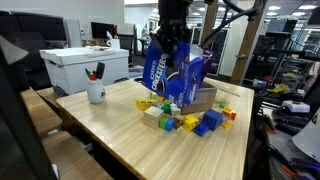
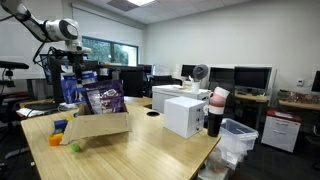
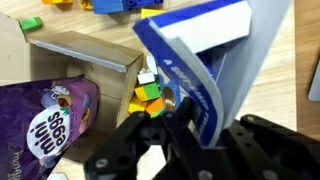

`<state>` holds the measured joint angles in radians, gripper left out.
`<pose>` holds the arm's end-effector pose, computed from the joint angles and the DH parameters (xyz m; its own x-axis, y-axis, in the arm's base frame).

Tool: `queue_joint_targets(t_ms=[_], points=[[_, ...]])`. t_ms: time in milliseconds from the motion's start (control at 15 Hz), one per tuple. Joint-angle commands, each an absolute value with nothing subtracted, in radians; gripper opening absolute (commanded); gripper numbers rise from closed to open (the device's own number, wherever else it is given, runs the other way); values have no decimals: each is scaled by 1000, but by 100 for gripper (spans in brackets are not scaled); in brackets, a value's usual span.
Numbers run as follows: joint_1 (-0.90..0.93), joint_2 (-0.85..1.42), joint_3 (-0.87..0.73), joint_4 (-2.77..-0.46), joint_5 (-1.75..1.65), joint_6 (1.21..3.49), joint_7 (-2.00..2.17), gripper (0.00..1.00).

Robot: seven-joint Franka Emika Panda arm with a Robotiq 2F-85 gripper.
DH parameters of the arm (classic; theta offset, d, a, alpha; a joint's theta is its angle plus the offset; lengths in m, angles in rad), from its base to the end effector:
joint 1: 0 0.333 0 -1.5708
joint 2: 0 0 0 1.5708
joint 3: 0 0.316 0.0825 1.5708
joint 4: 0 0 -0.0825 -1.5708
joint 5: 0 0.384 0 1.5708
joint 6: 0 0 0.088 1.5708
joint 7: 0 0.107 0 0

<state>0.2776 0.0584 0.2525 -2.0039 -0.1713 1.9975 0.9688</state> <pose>0.4887 0.2725 0.4243 0.9341 -0.3492 0.0741 -0.3563 -0.9249 0.1324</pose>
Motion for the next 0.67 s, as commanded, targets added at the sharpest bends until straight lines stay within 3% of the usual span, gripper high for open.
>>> queue_joint_targets(t_ms=[0,600], points=[[296,33,270,-2031,-136,1974,928,6],[335,-18,313,-2154,-69,1997,930,6]])
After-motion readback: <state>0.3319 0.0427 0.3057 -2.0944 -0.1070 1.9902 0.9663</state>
